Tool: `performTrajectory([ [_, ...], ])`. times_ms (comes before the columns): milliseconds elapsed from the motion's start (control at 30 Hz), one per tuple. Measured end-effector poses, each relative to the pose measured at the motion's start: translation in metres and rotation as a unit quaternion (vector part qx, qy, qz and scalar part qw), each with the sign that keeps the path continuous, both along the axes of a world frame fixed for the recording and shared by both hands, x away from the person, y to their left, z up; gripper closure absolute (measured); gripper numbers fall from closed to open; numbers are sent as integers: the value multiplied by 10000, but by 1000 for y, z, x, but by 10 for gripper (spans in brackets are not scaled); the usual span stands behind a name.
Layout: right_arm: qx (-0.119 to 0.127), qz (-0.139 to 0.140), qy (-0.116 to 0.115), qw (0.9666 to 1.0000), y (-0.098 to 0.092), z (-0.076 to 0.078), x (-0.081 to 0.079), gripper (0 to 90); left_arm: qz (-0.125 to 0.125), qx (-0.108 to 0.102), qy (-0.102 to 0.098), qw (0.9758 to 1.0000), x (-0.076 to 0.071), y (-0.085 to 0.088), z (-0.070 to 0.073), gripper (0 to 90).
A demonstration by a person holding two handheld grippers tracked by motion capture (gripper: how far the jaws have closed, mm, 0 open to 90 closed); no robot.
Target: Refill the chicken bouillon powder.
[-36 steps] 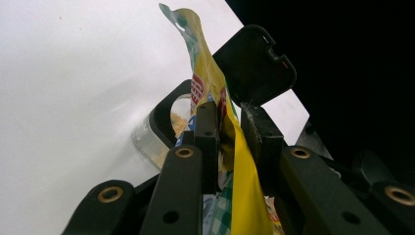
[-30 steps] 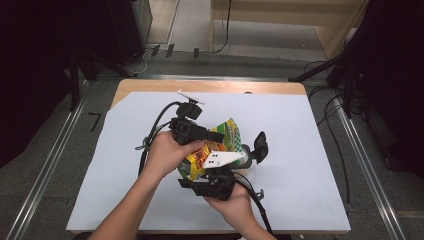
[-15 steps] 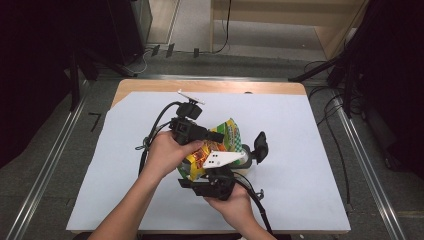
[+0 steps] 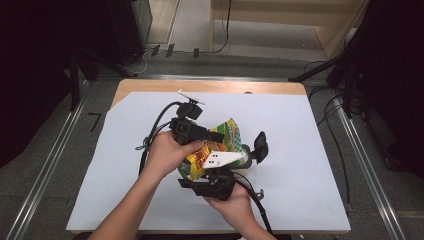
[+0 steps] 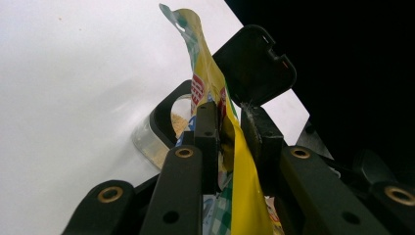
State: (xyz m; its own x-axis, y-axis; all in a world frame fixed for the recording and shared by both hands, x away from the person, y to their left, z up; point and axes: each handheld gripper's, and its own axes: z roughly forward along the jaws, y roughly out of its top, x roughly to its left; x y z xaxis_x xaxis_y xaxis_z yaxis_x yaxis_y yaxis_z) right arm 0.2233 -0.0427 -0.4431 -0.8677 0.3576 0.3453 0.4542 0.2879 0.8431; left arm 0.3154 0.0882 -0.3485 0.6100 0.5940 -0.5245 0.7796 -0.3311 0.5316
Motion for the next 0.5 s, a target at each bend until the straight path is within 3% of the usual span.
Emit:
performTrajectory([
  [500,-6,-4,-9,10000,0,0,0,696,-13,1,-15,10000,0,0,0,786],
])
